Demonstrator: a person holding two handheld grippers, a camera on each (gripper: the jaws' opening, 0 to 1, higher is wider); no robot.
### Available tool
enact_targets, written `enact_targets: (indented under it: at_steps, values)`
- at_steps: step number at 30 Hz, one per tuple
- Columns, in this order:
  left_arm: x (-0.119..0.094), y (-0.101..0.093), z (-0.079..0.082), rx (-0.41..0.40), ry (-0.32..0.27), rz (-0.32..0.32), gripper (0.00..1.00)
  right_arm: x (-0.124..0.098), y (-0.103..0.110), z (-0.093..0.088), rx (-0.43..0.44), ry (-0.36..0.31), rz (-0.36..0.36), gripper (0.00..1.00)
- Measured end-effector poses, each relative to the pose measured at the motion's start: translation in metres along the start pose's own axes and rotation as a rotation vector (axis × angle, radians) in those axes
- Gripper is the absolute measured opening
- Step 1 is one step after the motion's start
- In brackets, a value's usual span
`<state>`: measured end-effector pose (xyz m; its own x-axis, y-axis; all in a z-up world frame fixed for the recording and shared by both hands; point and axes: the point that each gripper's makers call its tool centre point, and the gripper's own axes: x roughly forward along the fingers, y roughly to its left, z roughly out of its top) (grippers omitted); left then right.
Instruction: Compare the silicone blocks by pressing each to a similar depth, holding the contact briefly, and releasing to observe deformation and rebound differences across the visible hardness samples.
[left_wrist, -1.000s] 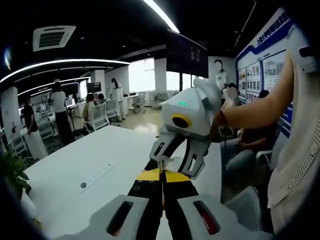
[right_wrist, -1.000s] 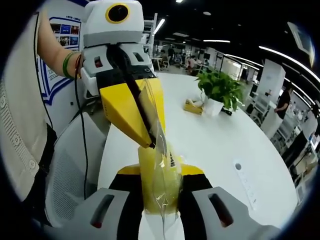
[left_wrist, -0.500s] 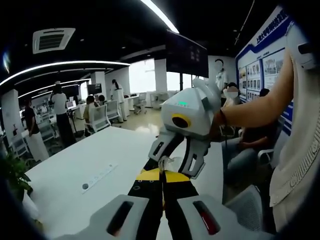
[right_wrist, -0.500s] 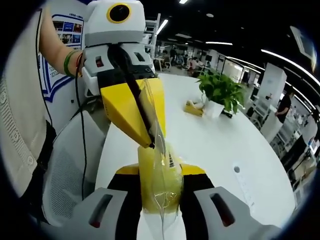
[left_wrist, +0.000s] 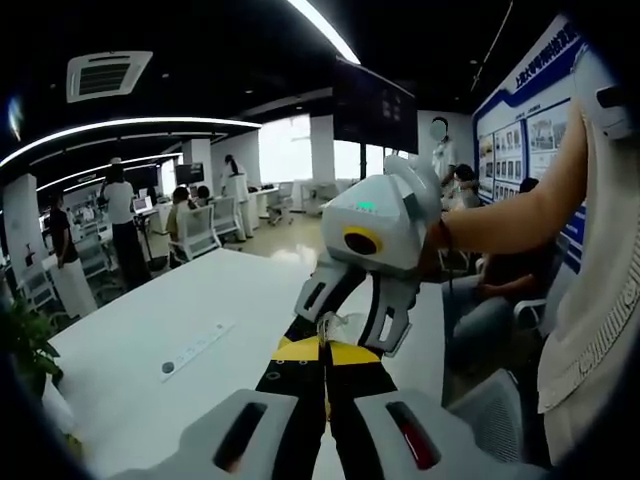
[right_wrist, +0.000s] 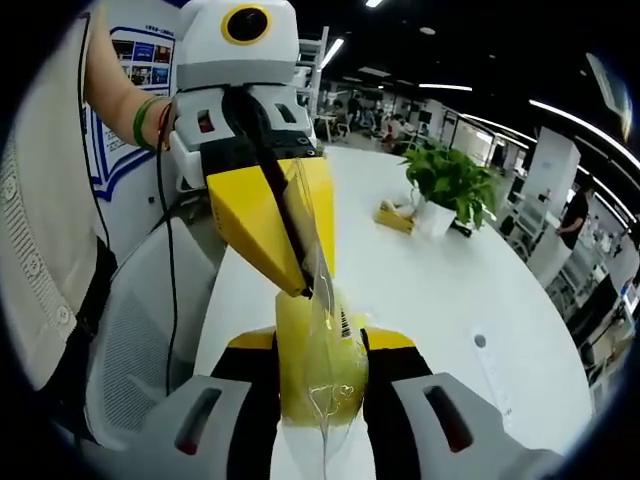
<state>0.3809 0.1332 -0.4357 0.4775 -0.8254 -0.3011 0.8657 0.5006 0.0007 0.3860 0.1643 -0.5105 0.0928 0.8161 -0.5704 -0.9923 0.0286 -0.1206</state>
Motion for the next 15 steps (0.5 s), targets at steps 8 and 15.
enact_targets:
  at_steps: [8, 15]
  values:
    - [0.0018, 0.0, -0.0046, -0.04, 0.005, -0.001, 0.0, 0.002, 0.0005, -0.0048, 0.024, 0.003, 0.004, 0.32]
    - [0.0027, 0.0003, -0.0077, -0.068, 0.006, -0.006, 0.0, 0.0026, 0.0005, -0.0077, 0.039, -0.002, 0.005, 0.37]
